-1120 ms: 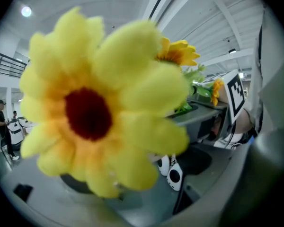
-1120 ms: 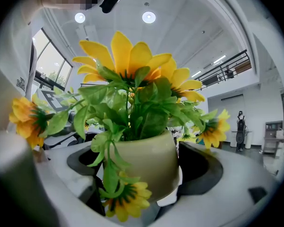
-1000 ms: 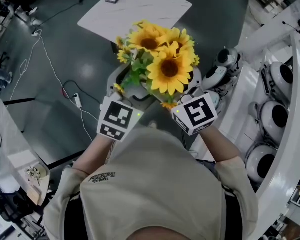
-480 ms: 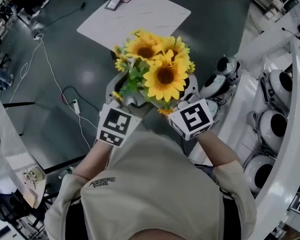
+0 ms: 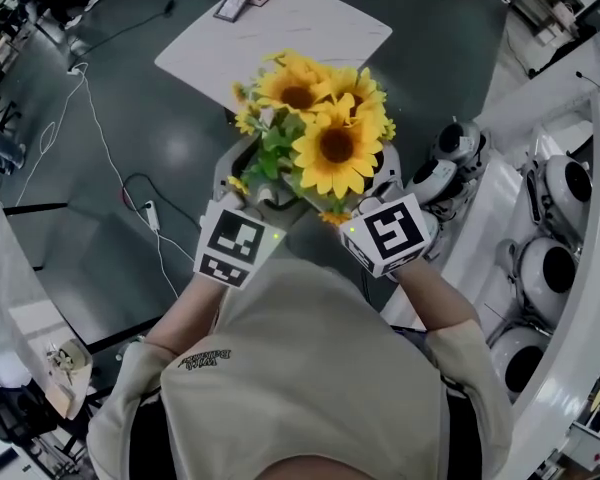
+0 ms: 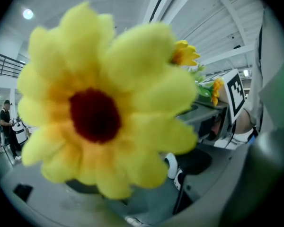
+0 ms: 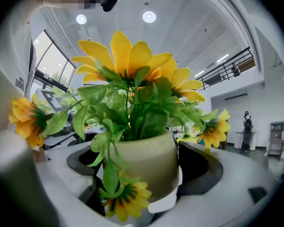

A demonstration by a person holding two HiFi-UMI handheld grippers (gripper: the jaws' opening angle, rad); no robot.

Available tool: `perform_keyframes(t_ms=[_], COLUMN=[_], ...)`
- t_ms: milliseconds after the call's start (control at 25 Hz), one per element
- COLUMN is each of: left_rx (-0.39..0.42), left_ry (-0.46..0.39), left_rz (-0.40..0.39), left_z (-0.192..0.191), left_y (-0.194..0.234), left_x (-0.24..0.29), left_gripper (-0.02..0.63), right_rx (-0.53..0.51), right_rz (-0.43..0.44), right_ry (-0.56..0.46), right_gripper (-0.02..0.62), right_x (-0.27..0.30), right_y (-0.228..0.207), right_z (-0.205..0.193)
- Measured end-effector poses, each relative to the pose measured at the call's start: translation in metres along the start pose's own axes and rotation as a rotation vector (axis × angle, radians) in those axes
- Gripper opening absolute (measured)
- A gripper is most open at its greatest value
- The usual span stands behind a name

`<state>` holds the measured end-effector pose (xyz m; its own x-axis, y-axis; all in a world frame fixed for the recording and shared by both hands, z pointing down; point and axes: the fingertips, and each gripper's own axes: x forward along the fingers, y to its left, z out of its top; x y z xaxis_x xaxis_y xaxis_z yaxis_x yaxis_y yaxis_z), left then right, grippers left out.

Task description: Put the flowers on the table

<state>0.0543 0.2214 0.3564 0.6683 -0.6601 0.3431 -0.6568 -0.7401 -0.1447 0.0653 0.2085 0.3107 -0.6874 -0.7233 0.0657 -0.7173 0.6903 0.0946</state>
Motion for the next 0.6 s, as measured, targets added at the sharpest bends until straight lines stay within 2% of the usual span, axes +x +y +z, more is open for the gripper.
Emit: perform_keyframes(t_ms=[600], left_rx=[-0.007], left_ry=[0.013], left_rz=[-0.037], left_z=[0.012], left_y=[0.137], left_x=[0.070], left_gripper=[0.468], right_rx=[0.031], right_rz=[-0.028], right_ry=[0.023], right_gripper=[0.488], right_x=[0.134], right_y=[-0.077], right_z=[0.007])
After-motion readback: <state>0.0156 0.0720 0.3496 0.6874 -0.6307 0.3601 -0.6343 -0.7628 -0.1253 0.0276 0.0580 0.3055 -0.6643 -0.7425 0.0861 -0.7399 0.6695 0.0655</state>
